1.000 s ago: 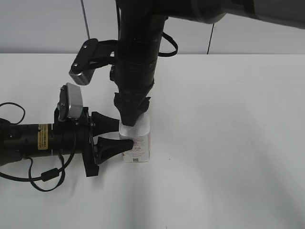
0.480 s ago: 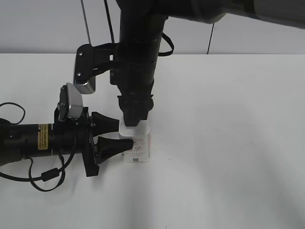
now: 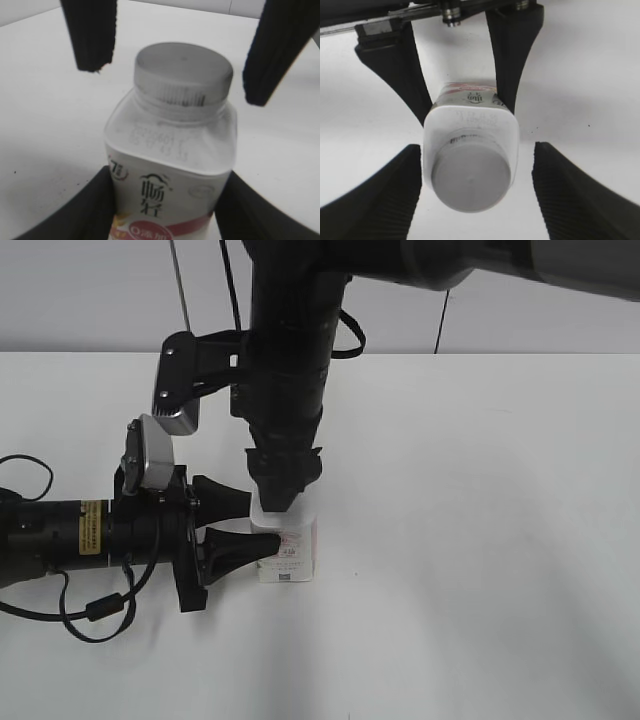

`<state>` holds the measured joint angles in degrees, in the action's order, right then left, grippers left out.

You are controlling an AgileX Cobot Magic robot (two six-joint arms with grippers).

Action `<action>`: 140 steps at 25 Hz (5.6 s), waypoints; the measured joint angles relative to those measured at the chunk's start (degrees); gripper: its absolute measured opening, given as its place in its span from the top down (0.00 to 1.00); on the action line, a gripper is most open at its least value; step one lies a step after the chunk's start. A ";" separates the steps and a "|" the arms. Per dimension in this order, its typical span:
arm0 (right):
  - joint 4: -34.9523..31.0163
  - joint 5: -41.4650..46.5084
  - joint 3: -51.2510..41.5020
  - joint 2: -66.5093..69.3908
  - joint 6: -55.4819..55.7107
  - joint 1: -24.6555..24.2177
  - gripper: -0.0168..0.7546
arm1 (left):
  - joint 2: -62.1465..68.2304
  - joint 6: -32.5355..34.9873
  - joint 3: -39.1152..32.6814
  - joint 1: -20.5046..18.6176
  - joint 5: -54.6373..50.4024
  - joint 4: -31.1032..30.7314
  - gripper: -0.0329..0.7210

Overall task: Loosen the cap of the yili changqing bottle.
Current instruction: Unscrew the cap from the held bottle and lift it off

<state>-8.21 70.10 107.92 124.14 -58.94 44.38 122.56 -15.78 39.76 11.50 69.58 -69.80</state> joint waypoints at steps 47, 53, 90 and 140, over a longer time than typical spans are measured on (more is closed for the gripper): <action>2.02 -0.47 -3.69 -0.84 76.89 0.05 0.39 | 0.00 0.00 0.00 0.04 0.00 -0.28 0.46; 2.13 -0.79 -3.69 -0.84 75.97 0.11 0.46 | 0.00 0.00 0.00 0.04 0.04 -0.28 0.46; -0.62 -0.67 -3.25 -0.84 -0.43 0.11 0.39 | 0.00 0.30 0.00 0.04 0.06 -0.82 0.46; 1.32 -0.28 -1.73 -1.35 75.86 0.17 0.26 | 0.00 0.11 0.00 0.04 0.06 -0.82 0.47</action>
<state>-6.89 69.82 106.19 122.79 16.92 44.55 122.56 -15.67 39.76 11.54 69.64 -70.62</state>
